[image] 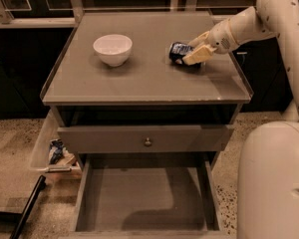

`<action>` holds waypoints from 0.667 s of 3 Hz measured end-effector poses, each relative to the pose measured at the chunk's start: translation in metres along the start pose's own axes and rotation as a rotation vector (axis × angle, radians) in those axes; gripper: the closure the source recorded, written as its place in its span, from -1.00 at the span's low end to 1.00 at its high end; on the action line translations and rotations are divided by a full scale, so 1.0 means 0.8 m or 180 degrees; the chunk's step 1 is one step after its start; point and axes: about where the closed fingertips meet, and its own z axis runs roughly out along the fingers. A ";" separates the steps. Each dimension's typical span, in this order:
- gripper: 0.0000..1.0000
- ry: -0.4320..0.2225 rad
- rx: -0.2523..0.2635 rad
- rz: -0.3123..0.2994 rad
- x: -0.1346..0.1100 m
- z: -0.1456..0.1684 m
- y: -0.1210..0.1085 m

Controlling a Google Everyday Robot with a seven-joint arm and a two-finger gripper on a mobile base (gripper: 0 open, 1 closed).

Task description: Place pepsi can into middle drawer

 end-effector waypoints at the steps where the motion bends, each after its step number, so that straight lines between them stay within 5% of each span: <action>1: 1.00 -0.0014 0.0001 -0.0147 -0.003 -0.030 0.022; 2: 1.00 -0.0026 0.0003 -0.0340 -0.008 -0.057 0.053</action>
Offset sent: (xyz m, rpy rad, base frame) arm -0.1057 -0.0175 0.0448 -0.0532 -0.1411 0.1066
